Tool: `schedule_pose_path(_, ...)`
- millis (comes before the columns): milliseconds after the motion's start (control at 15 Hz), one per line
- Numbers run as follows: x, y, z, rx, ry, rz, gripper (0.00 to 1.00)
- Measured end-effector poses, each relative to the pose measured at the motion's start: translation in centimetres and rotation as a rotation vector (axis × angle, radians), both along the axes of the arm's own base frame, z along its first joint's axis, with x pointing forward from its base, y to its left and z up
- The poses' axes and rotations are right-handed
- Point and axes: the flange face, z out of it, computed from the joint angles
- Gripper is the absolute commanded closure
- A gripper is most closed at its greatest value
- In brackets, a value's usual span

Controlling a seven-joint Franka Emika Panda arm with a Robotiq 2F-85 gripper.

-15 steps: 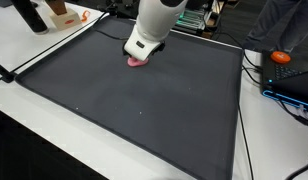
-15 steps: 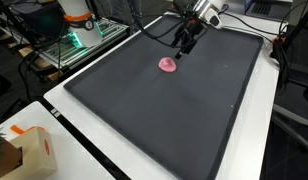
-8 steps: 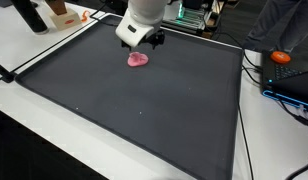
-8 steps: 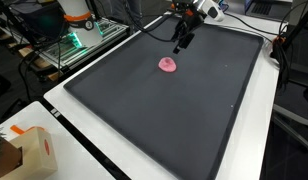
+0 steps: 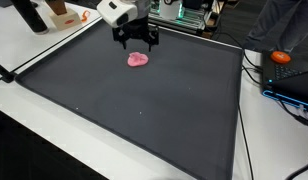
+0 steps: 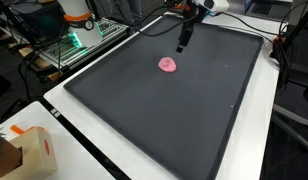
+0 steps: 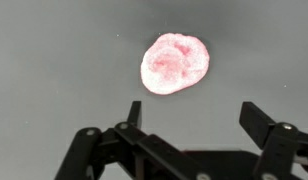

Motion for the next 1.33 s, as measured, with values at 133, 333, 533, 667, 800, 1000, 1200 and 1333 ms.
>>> schedule_pose_path(133, -0.3, -0.5, 0.6, 0.0, -0.043, -0.041, 0.0)
schedule_pose_path(333, -1.1, -1.2, 1.7, -0.005, -0.07, -0.115, 0.0)
schedule_pose_path(533, -1.9, -1.9, 2.9, 0.005, -0.086, -0.196, 0.0)
schedule_pose_path(667, -2.3, -2.4, 3.7, 0.018, -0.095, -0.247, 0.0)
schedule_pose_path(800, -2.7, -2.8, 4.6, 0.029, -0.106, -0.291, 0.0)
schedule_pose_path(1000, -3.1, -3.4, 5.9, 0.044, -0.124, -0.355, 0.0)
schedule_pose_path(1200, -3.4, -3.8, 7.3, 0.057, -0.145, -0.409, 0.0)
schedule_pose_path(1333, -3.3, -3.8, 7.6, 0.059, -0.152, -0.41, 0.0)
